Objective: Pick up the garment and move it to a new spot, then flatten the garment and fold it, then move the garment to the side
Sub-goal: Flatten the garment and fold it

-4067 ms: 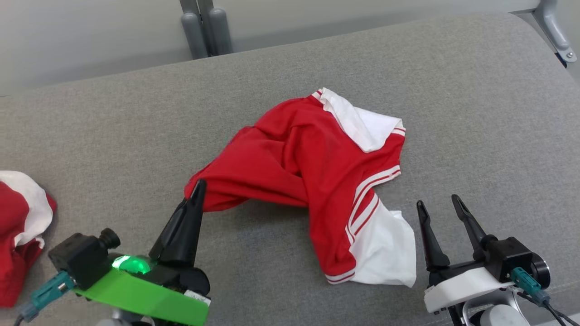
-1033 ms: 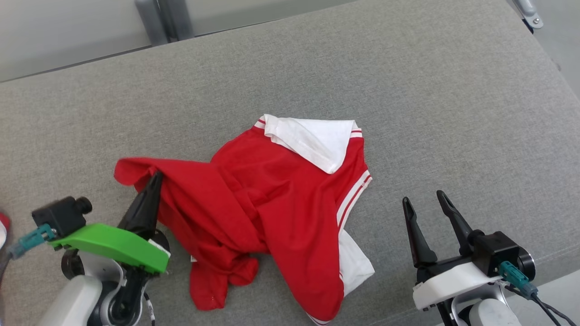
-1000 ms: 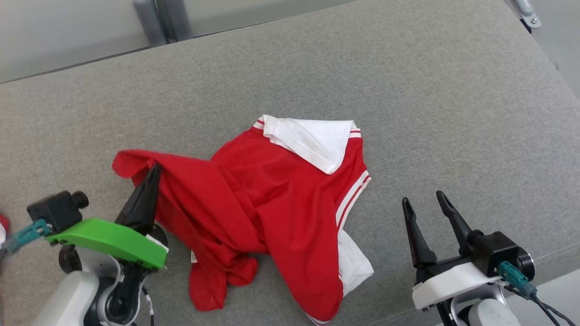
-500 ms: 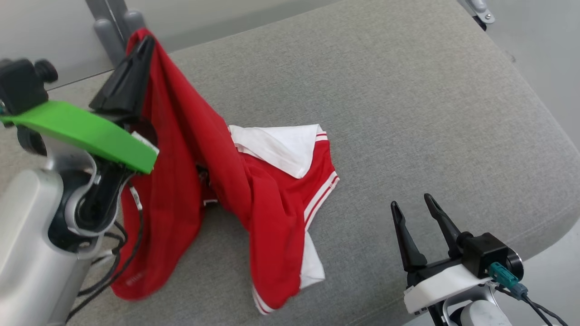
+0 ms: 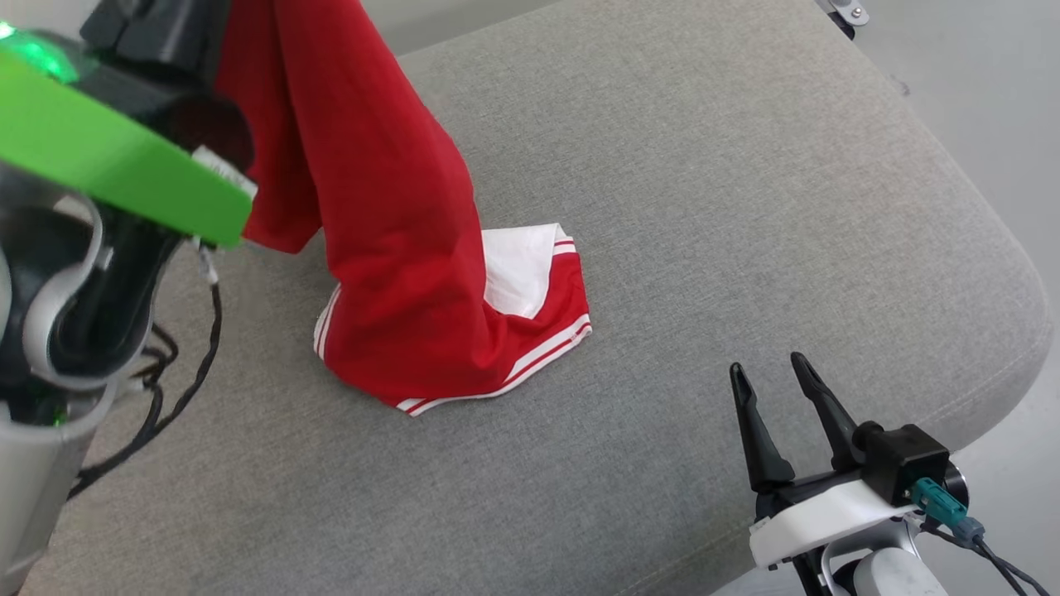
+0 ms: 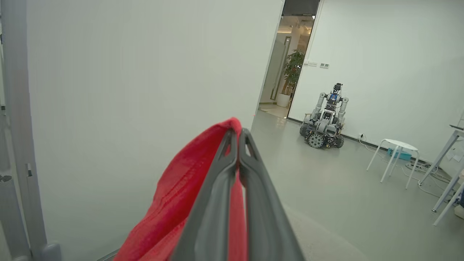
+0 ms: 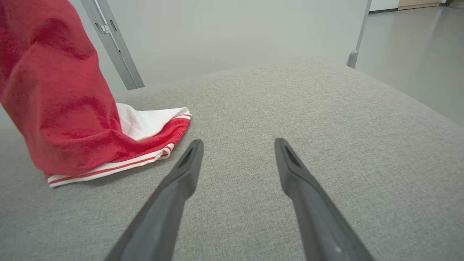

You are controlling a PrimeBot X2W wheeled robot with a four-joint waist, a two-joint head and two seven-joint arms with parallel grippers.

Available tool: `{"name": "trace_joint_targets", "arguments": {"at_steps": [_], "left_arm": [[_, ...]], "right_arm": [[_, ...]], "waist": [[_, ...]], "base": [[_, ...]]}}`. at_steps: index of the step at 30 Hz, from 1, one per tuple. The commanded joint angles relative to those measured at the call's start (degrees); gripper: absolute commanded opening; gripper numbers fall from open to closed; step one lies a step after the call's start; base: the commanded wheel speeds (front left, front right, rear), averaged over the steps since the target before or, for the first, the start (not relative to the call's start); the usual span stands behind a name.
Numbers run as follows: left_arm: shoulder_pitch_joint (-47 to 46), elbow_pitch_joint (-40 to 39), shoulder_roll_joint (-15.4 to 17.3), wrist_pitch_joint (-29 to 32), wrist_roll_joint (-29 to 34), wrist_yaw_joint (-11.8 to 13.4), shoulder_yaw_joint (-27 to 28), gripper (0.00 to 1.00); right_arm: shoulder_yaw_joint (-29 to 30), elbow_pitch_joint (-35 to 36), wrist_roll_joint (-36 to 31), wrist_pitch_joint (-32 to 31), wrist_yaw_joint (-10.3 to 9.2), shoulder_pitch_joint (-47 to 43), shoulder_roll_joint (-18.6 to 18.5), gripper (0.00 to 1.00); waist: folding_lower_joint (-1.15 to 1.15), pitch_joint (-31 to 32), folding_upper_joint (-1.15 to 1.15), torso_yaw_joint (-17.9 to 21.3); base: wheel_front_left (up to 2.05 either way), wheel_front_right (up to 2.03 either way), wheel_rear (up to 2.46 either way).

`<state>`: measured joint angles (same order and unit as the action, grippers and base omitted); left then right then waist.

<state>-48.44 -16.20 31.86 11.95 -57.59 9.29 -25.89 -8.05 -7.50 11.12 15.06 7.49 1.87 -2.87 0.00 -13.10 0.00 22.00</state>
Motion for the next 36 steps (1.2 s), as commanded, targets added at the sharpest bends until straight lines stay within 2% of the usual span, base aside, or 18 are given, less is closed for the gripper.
{"name": "trace_joint_targets", "arguments": {"at_steps": [1, 5, 7, 10, 13, 17, 23, 25, 30, 32, 34, 36], "left_arm": [[3.6, -1.9, 2.2, 0.4, 0.9, 0.8, -0.1, 0.0], [14.5, -9.0, 8.7, -0.6, 3.6, 4.0, 0.5, 0.0], [21.7, -12.2, 10.7, -2.2, 3.6, 6.0, 1.1, 0.0], [32.8, -14.8, 11.5, -5.7, 1.9, 8.6, 1.9, 0.0], [43.4, -13.0, 11.1, -10.7, 1.9, 10.4, 2.3, 0.0], [52.9, -5.8, 7.7, -18.0, 1.3, 11.0, 2.2, 0.0], [59.7, 7.4, 2.0, -24.4, -1.2, 8.9, 1.9, 0.0], [60.6, 11.4, 1.1, -25.4, -0.2, 9.2, 2.3, 0.0], [61.2, 16.6, -2.0, -26.4, -0.1, 6.9, 2.0, 0.02], [60.9, 18.0, -3.3, -26.6, 0.5, 6.9, 1.7, 0.32], [60.8, 19.2, -3.9, -26.5, 0.8, 6.9, 1.0, 1.0], [61.0, 19.5, -3.9, -26.0, 0.7, 7.2, 0.7, 1.0]], "right_arm": [[0.3, 0.2, 0.6, 0.2, 0.01, -0.2, -0.1, 1.0], [1.3, 0.3, 0.2, 0.2, 0.01, -0.4, -0.1, 1.0], [1.7, 0.4, -0.3, 0.2, 0.02, -0.5, 0.0, 1.0], [2.6, 0.5, -0.9, 0.2, 0.01, -0.6, -0.1, 1.0], [2.6, 0.5, -1.9, 0.2, 0.02, -0.2, 0.0, 1.0], [2.6, 0.5, -3.0, 0.2, 0.01, 0.6, -0.1, 1.0], [2.8, 0.2, -4.6, 0.2, 0.01, 0.3, -0.1, 1.0], [3.2, 0.2, -5.1, 0.2, 0.01, -0.1, -0.1, 1.0], [3.2, -0.2, -6.0, 0.2, 0.01, -0.9, -0.1, 1.0], [3.1, -0.3, -6.0, 0.2, 0.01, -0.9, -0.1, 1.0], [2.9, -0.4, -6.0, 0.2, 0.01, -0.8, -0.1, 1.0], [2.6, -0.2, -6.0, 0.2, 0.01, -0.6, -0.1, 1.0]], "waist": [[0.0, 0.0, 0.0, -1.1], [0.0, 0.2, 0.0, -3.4], [0.0, 0.2, 0.0, -4.9], [0.0, 0.3, 0.0, -7.4], [0.0, 0.3, 0.0, -10.1], [0.0, 0.4, 0.0, -13.0], [0.0, 0.4, 0.0, -16.1], [0.0, 0.5, 0.0, -16.9], [0.0, 0.8, 0.0, -18.3], [0.0, 1.0, 0.0, -18.5], [0.0, 1.2, 0.0, -18.6], [0.0, 1.4, 0.0, -18.5]], "base": [[0.0, 0.0, 0.0], [0.0, 0.0, 0.0], [0.0, 0.0, 0.0], [0.0, 0.0, 0.0], [0.0, 0.0, 0.0], [0.0, 0.0, 0.0], [0.0, 0.0, 0.0], [0.0, 0.0, 0.0], [0.0, 0.0, 0.0], [0.0, 0.0, 0.0], [0.0, 0.0, 0.0], [0.0, 0.0, 0.0]]}}
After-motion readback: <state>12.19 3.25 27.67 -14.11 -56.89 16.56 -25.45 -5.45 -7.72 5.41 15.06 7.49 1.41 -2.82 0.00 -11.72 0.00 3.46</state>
